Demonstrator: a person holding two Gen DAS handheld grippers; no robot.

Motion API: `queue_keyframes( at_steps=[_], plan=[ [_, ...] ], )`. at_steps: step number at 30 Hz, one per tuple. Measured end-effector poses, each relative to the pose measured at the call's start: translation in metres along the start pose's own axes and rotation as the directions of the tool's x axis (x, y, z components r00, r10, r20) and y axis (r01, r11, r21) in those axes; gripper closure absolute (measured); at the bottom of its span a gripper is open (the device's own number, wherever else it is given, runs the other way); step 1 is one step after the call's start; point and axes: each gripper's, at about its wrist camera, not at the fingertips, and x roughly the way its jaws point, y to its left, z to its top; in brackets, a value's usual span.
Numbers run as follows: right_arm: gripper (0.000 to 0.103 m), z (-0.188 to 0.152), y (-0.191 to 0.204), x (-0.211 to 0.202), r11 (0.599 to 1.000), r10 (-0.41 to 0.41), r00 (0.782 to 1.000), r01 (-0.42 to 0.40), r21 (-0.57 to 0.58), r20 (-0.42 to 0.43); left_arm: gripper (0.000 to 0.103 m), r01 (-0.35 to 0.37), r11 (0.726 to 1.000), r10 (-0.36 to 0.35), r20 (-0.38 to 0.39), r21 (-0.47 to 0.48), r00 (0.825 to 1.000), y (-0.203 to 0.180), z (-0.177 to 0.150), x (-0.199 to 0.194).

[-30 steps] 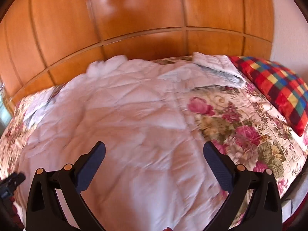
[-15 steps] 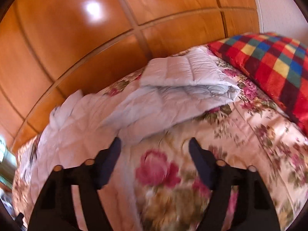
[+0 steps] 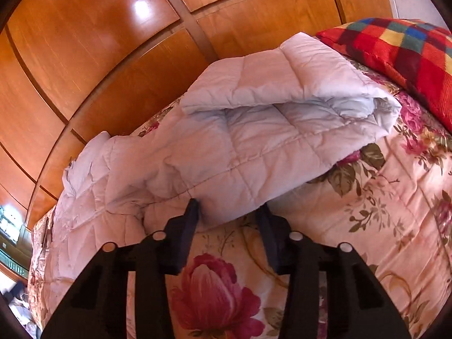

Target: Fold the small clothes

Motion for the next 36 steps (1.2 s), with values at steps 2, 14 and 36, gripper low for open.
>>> queue_keyframes(
  at_steps=[2,14,36],
  plan=[
    [0.065,-0.002,0.0,0.0,1.0,-0.002,1.0,0.002,-0.004,0.006,0.006,0.006,0.999,-0.007,0.019,0.033,1.0,-0.015,0.02,0.014],
    [0.063,-0.008,-0.003,0.004,1.0,0.005,1.0,-0.005,0.004,0.02,0.032,0.367,0.925,-0.38,-0.182,-0.104,0.907,-0.092,0.12,0.156],
    [0.063,-0.018,0.006,0.007,1.0,-0.016,0.999,0.016,-0.009,0.043,0.099,0.447,0.863,-0.502,-0.306,-0.234,0.809,-0.173,0.137,0.262]
  ],
)
